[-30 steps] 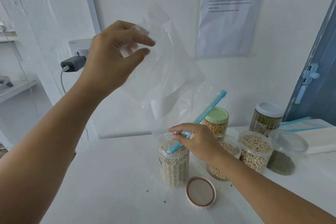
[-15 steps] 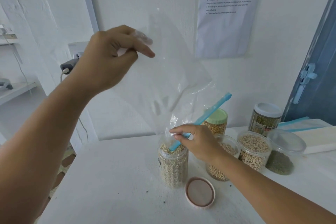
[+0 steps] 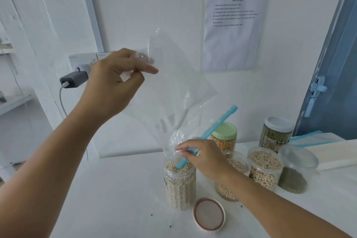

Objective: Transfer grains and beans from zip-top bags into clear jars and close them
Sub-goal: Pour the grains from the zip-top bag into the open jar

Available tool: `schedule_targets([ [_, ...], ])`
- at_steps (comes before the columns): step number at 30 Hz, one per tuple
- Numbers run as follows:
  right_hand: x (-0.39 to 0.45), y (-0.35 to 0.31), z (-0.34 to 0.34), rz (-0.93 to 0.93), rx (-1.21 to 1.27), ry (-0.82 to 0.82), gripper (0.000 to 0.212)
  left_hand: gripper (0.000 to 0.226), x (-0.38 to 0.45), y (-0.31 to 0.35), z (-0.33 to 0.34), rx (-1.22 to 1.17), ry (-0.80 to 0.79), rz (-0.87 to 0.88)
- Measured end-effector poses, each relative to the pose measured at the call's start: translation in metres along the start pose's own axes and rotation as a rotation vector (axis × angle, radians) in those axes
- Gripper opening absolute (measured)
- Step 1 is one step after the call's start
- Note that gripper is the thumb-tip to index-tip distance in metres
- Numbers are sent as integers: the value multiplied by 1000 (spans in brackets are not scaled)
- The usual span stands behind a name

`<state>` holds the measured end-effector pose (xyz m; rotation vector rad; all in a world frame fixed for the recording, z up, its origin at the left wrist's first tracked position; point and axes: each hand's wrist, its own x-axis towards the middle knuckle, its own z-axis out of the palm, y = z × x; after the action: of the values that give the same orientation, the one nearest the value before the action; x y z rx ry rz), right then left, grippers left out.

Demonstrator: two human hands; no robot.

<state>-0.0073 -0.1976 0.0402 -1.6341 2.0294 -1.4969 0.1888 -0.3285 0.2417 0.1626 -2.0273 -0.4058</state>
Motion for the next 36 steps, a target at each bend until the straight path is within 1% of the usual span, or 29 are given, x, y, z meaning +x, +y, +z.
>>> schedule_targets([
  [3, 3, -2, -3, -3, 12, 17, 18, 49, 0, -1, 0, 17, 4, 9],
  [6, 0, -6, -4, -20, -5, -46, 26, 51, 2, -4, -1, 32, 12, 40],
  [8, 0, -8, -4, -23, 13, -57, 29, 48, 3, -5, -2, 51, 31, 56],
  [12, 1, -7, -1, -9, 70, 3, 18, 42, 6, -7, -2, 67, 42, 75],
  [17, 1, -6, 1, -7, 40, -37, 23, 42, 4, -8, 2, 70, 35, 78],
  [21, 1, -5, -1, 28, 79, 34, 13, 41, 5, -10, 3, 77, 33, 88],
  [23, 2, -4, -2, 31, 98, 25, 17, 40, 7, -10, 2, 75, 40, 93],
  [25, 2, -4, -4, 19, 113, -14, 26, 39, 12, -10, -1, 82, 57, 103],
  [28, 0, -1, -5, -3, 138, 6, 32, 38, 22, -11, -9, 92, 82, 115],
  [36, 6, -1, -3, 22, 107, 28, 16, 39, 24, -11, -2, 77, 88, 102],
])
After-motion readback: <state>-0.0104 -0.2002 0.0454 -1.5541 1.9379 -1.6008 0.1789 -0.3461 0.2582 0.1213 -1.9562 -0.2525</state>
